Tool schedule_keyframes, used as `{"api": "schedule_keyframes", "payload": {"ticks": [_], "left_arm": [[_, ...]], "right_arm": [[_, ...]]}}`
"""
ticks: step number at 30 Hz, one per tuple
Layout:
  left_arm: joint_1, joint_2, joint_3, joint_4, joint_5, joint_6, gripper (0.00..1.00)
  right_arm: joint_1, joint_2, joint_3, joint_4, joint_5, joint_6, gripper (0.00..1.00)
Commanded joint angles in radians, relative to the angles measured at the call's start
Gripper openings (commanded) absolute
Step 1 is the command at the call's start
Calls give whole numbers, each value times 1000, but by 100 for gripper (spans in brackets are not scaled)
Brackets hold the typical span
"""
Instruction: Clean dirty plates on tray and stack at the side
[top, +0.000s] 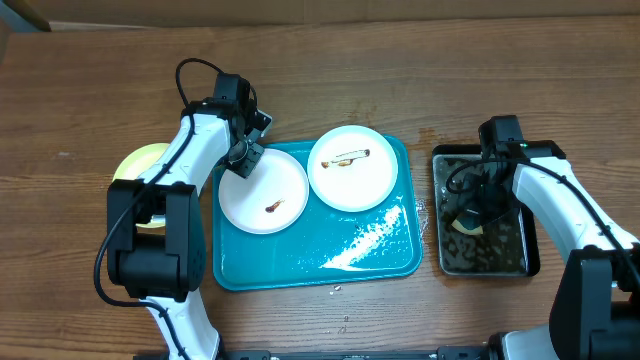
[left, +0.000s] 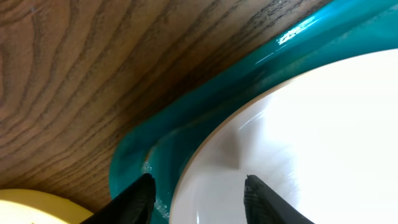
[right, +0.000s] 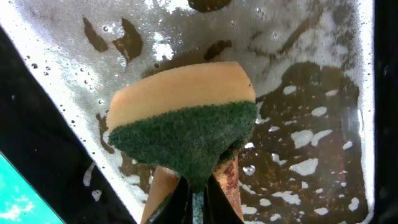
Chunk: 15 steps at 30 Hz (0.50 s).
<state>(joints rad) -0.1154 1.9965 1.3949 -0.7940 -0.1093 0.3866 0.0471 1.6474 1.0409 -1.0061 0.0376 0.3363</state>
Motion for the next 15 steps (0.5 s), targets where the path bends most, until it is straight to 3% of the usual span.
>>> {"api": "schedule_keyframes", "payload": {"ticks": [1, 15], "left_arm": [[6, 11, -2, 4, 23, -25, 54], [6, 12, -71, 58, 54, -24, 56]], "right_arm": [[-3, -15, -1, 5, 10, 5, 4], [-3, -15, -1, 4, 10, 5, 4]]}}
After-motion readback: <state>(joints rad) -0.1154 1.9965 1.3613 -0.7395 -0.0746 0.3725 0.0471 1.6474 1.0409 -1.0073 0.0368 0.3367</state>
